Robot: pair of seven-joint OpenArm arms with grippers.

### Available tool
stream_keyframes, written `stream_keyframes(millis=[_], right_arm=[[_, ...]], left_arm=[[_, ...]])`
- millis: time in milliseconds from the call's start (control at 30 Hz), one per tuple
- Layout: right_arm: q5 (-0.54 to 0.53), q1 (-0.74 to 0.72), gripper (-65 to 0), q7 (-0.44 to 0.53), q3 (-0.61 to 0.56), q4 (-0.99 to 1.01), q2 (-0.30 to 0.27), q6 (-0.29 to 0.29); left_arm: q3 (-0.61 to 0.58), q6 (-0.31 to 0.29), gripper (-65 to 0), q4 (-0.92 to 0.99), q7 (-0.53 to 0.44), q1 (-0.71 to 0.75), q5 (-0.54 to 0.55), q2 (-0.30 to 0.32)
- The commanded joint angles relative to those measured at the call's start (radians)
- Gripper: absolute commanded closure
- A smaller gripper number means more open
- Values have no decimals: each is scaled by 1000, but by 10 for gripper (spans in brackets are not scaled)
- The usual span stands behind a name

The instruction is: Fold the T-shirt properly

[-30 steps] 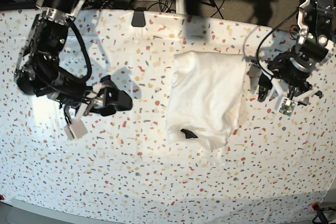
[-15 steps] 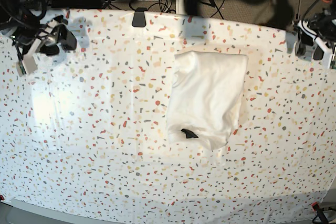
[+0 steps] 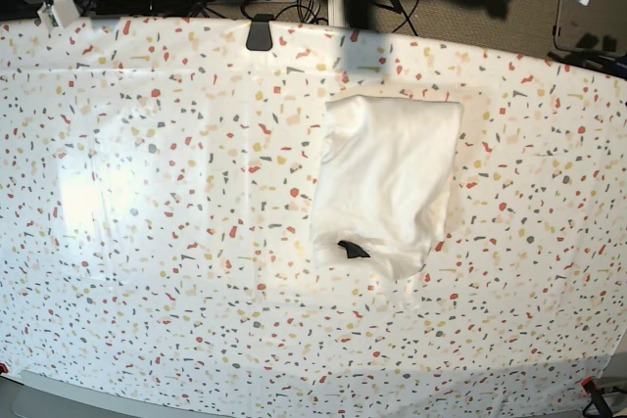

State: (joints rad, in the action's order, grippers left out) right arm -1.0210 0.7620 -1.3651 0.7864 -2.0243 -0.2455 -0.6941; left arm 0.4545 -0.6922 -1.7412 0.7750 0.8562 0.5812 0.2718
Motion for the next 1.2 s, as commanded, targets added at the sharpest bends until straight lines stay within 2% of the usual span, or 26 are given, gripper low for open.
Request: stream_keyframes(millis=[0,100,167,233,300,400,467,600,667,800,867,1000,1167], right_arm=[[16,9,-355,3,-17,16,-3,-4],[84,8,-355,32,-118,145,-4,-4],[174,6,-355,105,-206,263,-5,-4],[319,-10,-355,234,-305,400,-15,-4],[472,-38,-355,394,-403,563,-41,-4],[639,-124,-355,573,-512,831,-74,-4],[686,-200,-355,620,-549,997,-78,-4],[716,-364,-355,687,-602,1260,-82,-4],[750,-431,-355,729,-630,1342,-82,-4],[811,-513,-355,791,-723,1419,-81,-3],[832,-527,-355,842,-776,1432,-81,73],[917,-526,-355,1014,-871,1458,-81,230],[917,-527,-355,1132,-964,1512,-81,324]], left_arm=[[-37,-6,-319,55,-43,-2,-33,9],[-174,-6,-319,276,-169,-84,-191,14],[-253,-6,-319,428,-240,-155,-266,14],[-319,2,-319,576,-316,-228,-341,12],[-373,71,-319,716,-366,-294,-383,3],[-443,119,-319,909,-388,-384,-397,-6],[-470,153,-319,1022,-418,-436,-397,-11],[-471,284,-319,1183,-453,-518,-398,-30],[-470,332,-319,1231,-458,-550,-398,-34],[-468,380,-319,1258,-451,-565,-398,-36],[-468,383,-319,1257,-451,-563,-398,-38],[-468,383,-319,1257,-446,-562,-398,-45],[-468,383,-319,1256,-448,-561,-398,-47]])
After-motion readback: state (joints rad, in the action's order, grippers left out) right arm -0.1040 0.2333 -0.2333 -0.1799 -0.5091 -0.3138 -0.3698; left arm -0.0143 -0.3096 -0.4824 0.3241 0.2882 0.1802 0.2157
